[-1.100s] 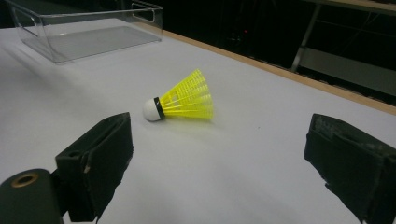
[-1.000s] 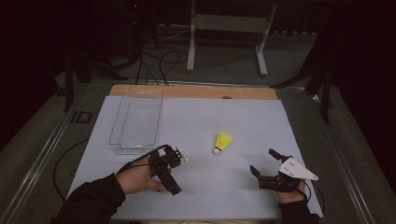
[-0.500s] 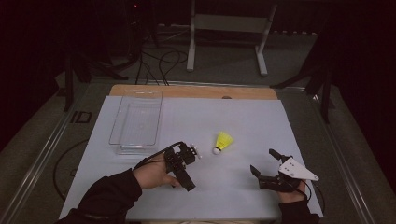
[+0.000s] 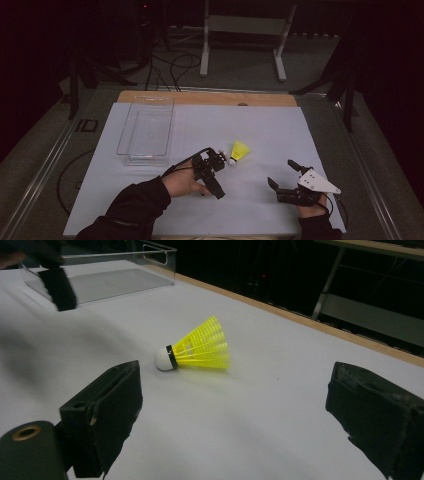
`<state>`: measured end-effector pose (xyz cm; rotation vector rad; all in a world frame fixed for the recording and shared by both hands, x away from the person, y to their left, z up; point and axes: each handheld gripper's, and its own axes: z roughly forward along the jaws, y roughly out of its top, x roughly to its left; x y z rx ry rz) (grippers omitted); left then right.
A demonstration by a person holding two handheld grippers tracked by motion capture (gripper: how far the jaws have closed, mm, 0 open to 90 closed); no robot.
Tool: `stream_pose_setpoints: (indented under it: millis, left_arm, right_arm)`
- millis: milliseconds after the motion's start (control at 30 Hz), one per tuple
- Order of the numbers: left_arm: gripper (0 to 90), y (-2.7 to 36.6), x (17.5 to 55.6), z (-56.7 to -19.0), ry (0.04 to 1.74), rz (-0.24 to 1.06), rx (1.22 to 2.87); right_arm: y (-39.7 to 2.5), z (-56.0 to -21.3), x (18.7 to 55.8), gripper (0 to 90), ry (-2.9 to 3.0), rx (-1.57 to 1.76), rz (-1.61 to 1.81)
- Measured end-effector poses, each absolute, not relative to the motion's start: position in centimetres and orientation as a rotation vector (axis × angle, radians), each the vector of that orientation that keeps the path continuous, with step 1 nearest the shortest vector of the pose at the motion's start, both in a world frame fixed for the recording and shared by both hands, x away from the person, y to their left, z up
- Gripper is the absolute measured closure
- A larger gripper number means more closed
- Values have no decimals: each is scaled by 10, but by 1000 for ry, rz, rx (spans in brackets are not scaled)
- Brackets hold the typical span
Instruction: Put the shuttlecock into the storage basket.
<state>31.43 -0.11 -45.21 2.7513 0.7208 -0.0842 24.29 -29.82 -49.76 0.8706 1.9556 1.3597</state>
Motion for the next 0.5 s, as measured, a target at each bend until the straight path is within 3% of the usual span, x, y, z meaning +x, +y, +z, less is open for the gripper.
stream_pose_setpoints:
  millis: [500]
  left_arm:
    - [0,-28,330,-451,785,-53,2641]
  right_arm:
    - [-299,-497,243,80,1952,873,1368]
